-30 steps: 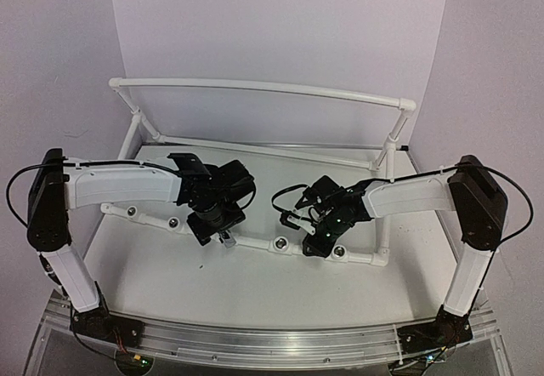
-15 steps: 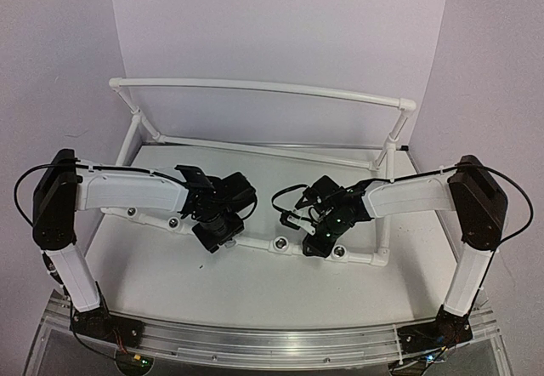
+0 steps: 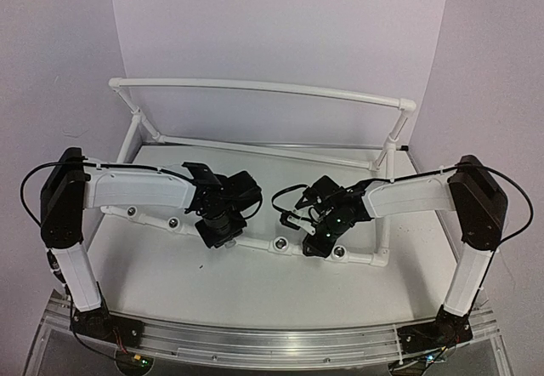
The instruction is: Install the water faucets
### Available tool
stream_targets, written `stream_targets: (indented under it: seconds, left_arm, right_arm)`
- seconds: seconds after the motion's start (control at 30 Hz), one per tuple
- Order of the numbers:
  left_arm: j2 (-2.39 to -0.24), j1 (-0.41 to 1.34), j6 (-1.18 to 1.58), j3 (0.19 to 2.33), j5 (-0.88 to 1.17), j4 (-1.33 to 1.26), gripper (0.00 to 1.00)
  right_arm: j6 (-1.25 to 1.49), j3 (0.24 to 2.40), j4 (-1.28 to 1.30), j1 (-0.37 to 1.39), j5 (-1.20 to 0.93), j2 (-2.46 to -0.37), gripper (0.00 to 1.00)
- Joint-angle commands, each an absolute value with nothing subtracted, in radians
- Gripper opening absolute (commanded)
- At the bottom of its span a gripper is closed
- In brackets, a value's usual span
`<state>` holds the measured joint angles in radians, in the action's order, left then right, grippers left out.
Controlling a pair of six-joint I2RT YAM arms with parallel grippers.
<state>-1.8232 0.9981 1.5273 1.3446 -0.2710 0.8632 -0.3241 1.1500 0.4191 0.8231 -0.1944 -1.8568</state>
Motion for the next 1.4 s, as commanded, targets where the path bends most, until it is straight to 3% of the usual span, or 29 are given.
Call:
stream_targets:
  seconds: [0.0, 0.3, 0.6, 0.87, 0.93, 1.27, 1.37]
  left_arm:
    - [-1.883, 0.988, 1.371, 1.419, -0.291, 0.991, 0.13]
    - [-1.915, 0.989, 1.078, 1.480, -0.315, 1.065, 0.05]
    - [-1.942, 0.992, 0.723, 1.562, -0.336, 1.103, 0.11]
    - [-1.986, 0.999, 0.577, 1.640, -0.389, 1.197, 0.15]
    - [-1.984, 0.999, 0.568, 1.652, -0.406, 1.221, 0.20]
    - [-1.847, 1.002, 0.627, 1.646, -0.367, 1.150, 0.63]
    - [-1.787, 1.006, 0.651, 1.615, -0.360, 1.131, 0.68]
  right_arm:
    - [-0.327, 1.156, 0.468, 0.834, -0.224, -1.834, 0.28]
    - [-0.333, 1.150, 0.471, 0.834, -0.221, -1.831, 0.28]
    - [-0.332, 1.157, 0.477, 0.834, -0.229, -1.834, 0.28]
    - [-0.331, 1.158, 0.479, 0.834, -0.229, -1.835, 0.28]
    - [-0.330, 1.159, 0.479, 0.834, -0.230, -1.836, 0.28]
    - [-0.328, 1.164, 0.479, 0.834, -0.234, -1.844, 0.32]
    - [-0.328, 1.166, 0.479, 0.834, -0.232, -1.845, 0.33]
